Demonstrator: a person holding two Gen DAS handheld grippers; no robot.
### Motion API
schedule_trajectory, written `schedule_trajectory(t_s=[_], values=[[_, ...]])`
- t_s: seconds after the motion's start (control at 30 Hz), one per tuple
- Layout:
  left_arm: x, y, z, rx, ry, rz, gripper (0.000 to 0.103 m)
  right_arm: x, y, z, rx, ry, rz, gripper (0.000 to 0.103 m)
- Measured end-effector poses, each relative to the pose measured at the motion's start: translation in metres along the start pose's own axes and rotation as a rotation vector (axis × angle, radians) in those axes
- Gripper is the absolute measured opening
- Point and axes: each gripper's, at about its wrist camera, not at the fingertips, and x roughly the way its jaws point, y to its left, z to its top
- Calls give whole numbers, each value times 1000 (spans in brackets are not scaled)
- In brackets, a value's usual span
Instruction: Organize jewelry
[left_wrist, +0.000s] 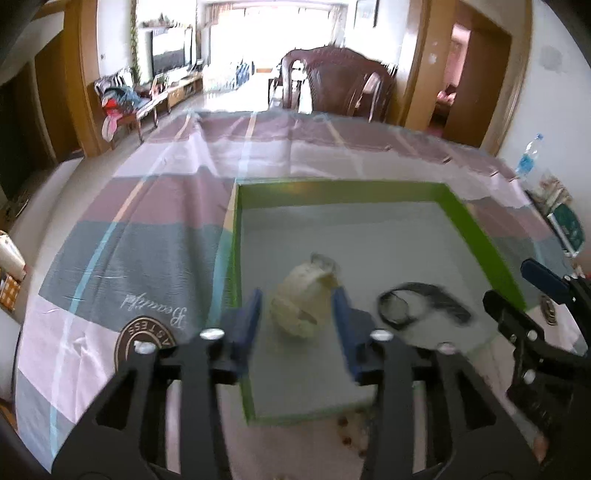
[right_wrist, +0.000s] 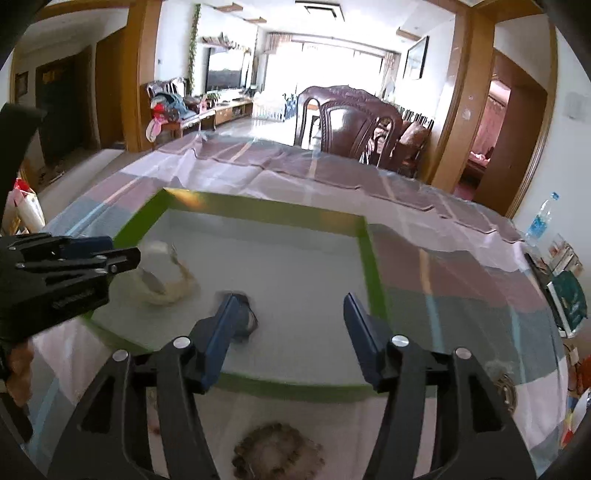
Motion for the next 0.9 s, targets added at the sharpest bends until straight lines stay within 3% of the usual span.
schedule_trajectory(t_s=[0.2, 0.27, 0.4, 0.53, 0.77, 0.9], values=[[-37, 9, -43, 20, 1, 25, 50, -34, -26, -42, 55, 61, -11, 59], [-41, 12, -61, 21, 24, 32, 49, -32, -34, -64, 70, 110, -28, 58], [-36, 12, -87, 31, 73, 32, 48, -14, -38, -91, 75, 202, -46, 42], [-35, 11, -103, 37, 100, 25, 48, 3, -32, -106, 74, 266, -38, 41], [-43, 15, -125, 30, 119, 30, 55, -10, 5, -114, -33, 263, 109, 41], [-46, 14, -133, 36, 124, 25, 55, -13, 2, -107, 3, 228, 91, 39]])
